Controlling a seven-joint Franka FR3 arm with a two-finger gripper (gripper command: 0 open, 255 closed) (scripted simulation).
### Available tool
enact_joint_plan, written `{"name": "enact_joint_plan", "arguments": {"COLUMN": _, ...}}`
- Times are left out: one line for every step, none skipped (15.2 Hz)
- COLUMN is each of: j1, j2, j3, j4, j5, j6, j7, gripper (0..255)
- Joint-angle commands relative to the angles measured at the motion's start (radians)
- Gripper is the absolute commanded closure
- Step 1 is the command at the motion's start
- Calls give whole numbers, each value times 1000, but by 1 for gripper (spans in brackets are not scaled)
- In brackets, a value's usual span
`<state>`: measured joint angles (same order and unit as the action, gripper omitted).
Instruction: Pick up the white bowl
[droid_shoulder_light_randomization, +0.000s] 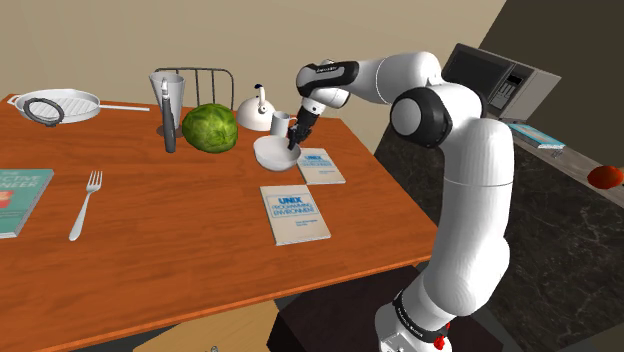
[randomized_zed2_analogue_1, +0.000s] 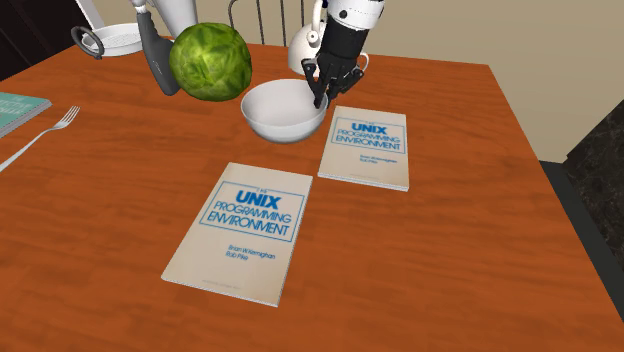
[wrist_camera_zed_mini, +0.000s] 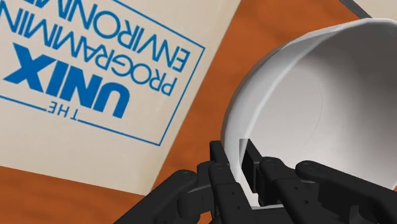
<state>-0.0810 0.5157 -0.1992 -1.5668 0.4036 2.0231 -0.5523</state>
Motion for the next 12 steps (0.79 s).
{"name": "enact_joint_plan", "arguments": {"j1": 0, "j2": -10, "j3": -2, "j4": 16, "j5": -5, "j6": -24, "j7": 8, "gripper": 255}}
{"name": "enact_joint_plan", "arguments": {"j1": 0, "j2": -14, "j3": -3, "j4": 22, "j5": -8, "j6": -34, "j7": 12, "gripper": 255}}
{"name": "enact_joint_plan", "arguments": {"j1": 0, "j2": -19, "j3": -4, "j4": 28, "j5": -10, "j6": -45, "j7": 16, "gripper": 255}}
{"name": "enact_joint_plan", "arguments": {"j1": 0, "j2": -24, "j3": -5, "j4": 35, "j5": -12, "j6": -55, "j7": 19, "gripper": 255}}
{"name": "enact_joint_plan", "arguments": {"j1": 0, "j2": -28, "j3": -6, "j4": 42, "j5": -15, "j6": -66, "j7": 23, "gripper": 255}}
{"name": "enact_joint_plan", "arguments": {"j1": 0, "j2": -32, "j3": -7, "j4": 49, "j5": -17, "j6": -76, "j7": 26, "gripper": 255}}
{"name": "enact_joint_plan", "arguments": {"j1": 0, "j2": -36, "j3": -8, "j4": 56, "j5": -19, "j6": -87, "j7": 30, "gripper": 255}}
{"name": "enact_joint_plan", "arguments": {"j1": 0, "j2": -40, "j3": -9, "j4": 64, "j5": -21, "j6": -98, "j7": 33, "gripper": 255}}
{"name": "enact_joint_plan", "arguments": {"j1": -1, "j2": -44, "j3": -9, "j4": 71, "j5": -23, "j6": -109, "j7": 37, "gripper": 255}}
{"name": "enact_joint_plan", "arguments": {"j1": -1, "j2": -47, "j3": -10, "j4": 80, "j5": -25, "j6": -120, "j7": 40, "gripper": 255}}
{"name": "enact_joint_plan", "arguments": {"j1": -1, "j2": -48, "j3": -10, "j4": 81, "j5": -25, "j6": -122, "j7": 41, "gripper": 255}}
{"name": "enact_joint_plan", "arguments": {"j1": -1, "j2": -47, "j3": -10, "j4": 81, "j5": -25, "j6": -122, "j7": 41, "gripper": 255}}
